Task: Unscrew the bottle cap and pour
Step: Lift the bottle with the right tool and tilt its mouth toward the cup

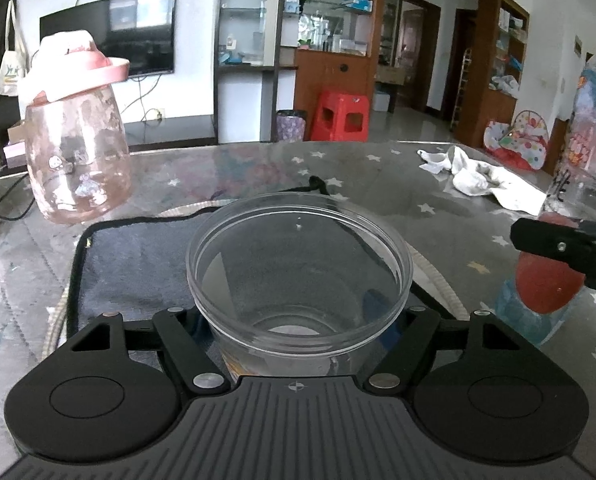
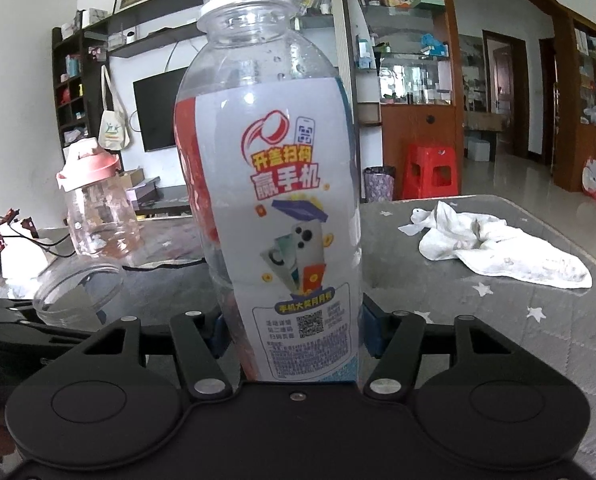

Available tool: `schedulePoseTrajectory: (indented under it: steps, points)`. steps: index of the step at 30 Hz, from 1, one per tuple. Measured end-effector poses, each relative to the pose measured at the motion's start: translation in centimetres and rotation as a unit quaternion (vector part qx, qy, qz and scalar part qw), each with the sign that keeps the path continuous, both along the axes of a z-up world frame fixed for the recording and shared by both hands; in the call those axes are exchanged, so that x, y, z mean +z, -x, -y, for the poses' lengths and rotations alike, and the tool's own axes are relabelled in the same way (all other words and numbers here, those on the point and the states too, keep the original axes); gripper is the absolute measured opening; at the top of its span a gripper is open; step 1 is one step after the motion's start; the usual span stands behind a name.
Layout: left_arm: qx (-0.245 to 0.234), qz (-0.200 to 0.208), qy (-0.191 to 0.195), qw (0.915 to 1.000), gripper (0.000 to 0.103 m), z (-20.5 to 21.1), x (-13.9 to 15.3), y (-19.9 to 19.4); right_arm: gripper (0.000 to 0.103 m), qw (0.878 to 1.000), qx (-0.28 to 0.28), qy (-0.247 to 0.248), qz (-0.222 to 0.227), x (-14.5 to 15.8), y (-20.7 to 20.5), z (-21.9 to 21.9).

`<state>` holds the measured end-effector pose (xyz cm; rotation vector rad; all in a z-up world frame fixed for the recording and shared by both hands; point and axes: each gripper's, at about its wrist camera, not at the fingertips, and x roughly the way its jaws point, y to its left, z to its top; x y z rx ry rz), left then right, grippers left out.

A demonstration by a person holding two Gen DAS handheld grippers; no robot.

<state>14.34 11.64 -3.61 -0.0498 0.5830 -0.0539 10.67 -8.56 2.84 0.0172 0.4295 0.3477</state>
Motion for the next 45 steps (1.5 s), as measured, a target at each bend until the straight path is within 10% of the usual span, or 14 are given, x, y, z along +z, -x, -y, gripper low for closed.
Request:
schedulePoseTrajectory:
  steps: [45]
  points:
    - [-0.049,0.001,-0.025,0.9985,0.075,5.2,4.7,15.6,0.064,0.963,0.069,0.231,0.123,0.1,9.0,-2.0]
